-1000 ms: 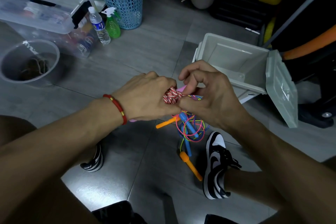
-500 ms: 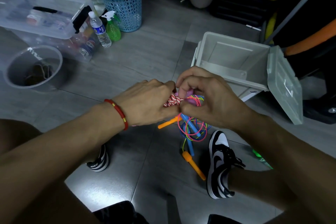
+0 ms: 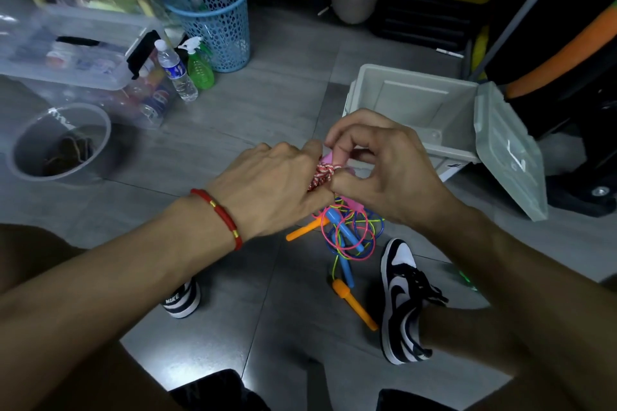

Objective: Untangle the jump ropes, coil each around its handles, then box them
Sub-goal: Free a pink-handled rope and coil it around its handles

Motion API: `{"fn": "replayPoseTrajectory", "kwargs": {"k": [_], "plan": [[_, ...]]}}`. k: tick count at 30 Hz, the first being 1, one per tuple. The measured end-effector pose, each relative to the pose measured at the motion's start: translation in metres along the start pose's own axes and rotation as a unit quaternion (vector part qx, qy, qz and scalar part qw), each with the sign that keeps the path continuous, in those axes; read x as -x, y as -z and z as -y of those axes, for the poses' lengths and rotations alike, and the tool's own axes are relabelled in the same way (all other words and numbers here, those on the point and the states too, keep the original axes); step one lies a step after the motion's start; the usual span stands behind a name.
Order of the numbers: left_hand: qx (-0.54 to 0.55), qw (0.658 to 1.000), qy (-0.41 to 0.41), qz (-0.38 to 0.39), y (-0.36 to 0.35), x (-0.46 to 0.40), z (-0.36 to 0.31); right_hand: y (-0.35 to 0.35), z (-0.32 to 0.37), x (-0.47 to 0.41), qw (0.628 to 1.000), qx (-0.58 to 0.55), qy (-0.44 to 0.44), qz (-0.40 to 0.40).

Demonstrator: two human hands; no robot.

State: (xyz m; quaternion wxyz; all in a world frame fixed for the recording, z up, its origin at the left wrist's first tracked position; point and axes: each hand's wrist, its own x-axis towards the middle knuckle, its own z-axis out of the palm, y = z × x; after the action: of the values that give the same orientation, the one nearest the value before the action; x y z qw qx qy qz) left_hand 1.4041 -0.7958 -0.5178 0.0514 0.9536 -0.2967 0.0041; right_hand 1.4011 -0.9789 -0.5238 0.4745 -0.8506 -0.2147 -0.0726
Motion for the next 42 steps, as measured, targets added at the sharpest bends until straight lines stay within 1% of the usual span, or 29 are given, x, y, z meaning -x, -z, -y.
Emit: {"fn": "replayPoseTrajectory", "kwargs": {"k": [2, 4, 7, 8, 10, 13, 14, 16, 18, 19, 21, 22, 23, 25, 27, 31, 33, 36, 39, 41, 42], "plan": [[0.021, 1.000, 0.014, -0.001, -0.002, -0.003, -0.002, -0.002, 0.003, 0.005, 0.998, 0.039, 0.025, -0.035], [0.032, 0.999, 0.039, 0.001, -0.006, -0.006, -0.005, -0.008, 0.008, 0.012, 0.994, 0.086, 0.037, -0.053], [0.022, 0.996, 0.088, -0.005, -0.012, -0.008, -0.010, -0.012, 0.010, 0.013, 0.984, 0.165, 0.040, -0.053], [0.017, 0.996, 0.092, -0.007, -0.013, -0.009, -0.010, -0.010, 0.010, 0.012, 0.979, 0.197, 0.034, -0.044], [0.013, 0.996, 0.082, -0.009, -0.014, -0.010, -0.009, -0.007, 0.011, 0.010, 0.955, 0.296, 0.021, -0.009], [0.020, 0.997, 0.070, -0.008, -0.015, -0.013, -0.005, -0.010, 0.010, 0.016, 0.888, 0.458, 0.016, 0.029], [0.024, 0.997, 0.070, -0.003, -0.016, -0.013, -0.005, -0.011, 0.011, 0.018, 0.876, 0.481, 0.023, 0.033], [0.030, 0.997, 0.068, 0.005, -0.016, -0.012, -0.004, -0.012, 0.009, 0.021, 0.867, 0.490, 0.063, 0.065], [0.032, 0.997, 0.064, 0.022, -0.016, -0.011, -0.002, -0.008, 0.008, 0.021, 0.859, 0.485, 0.109, 0.124], [0.035, 0.997, 0.062, 0.029, -0.017, -0.010, -0.002, -0.007, 0.006, 0.021, 0.870, 0.461, 0.103, 0.138], [0.047, 0.997, 0.057, 0.028, -0.017, -0.009, -0.003, -0.005, 0.006, 0.019, 0.920, 0.368, 0.046, 0.127], [0.055, 0.997, 0.056, 0.023, -0.017, -0.010, -0.004, -0.007, 0.005, 0.018, 0.945, 0.312, 0.017, 0.100], [0.065, 0.996, 0.060, 0.017, -0.016, -0.010, -0.005, -0.010, 0.003, 0.018, 0.957, 0.283, -0.001, 0.068], [0.087, 0.993, 0.084, 0.000, -0.016, -0.010, -0.006, -0.014, 0.002, 0.017, 0.954, 0.297, -0.027, 0.011], [0.085, 0.991, 0.104, -0.009, -0.015, -0.011, -0.008, -0.016, 0.002, 0.015, 0.951, 0.304, -0.045, -0.033], [0.046, 0.987, 0.150, -0.020, -0.011, -0.013, -0.015, -0.012, -0.001, 0.008, 0.963, 0.259, -0.047, -0.066], [0.021, 0.987, 0.152, -0.038, -0.009, -0.013, -0.018, -0.008, -0.002, 0.006, 0.974, 0.204, -0.057, -0.078], [0.004, 0.988, 0.139, -0.065, -0.006, -0.011, -0.019, -0.003, 0.001, 0.006, 0.988, 0.084, -0.089, -0.092], [0.015, 0.987, 0.145, -0.071, -0.004, -0.011, -0.021, -0.006, 0.006, 0.007, 0.983, -0.009, -0.145, -0.108], [0.047, 0.984, 0.163, -0.056, -0.004, -0.016, -0.021, -0.010, 0.010, 0.009, 0.978, -0.005, -0.151, -0.143], [0.065, 0.982, 0.175, -0.040, -0.005, -0.019, -0.018, -0.012, 0.012, 0.009, 0.978, 0.037, -0.126, -0.160]]}}
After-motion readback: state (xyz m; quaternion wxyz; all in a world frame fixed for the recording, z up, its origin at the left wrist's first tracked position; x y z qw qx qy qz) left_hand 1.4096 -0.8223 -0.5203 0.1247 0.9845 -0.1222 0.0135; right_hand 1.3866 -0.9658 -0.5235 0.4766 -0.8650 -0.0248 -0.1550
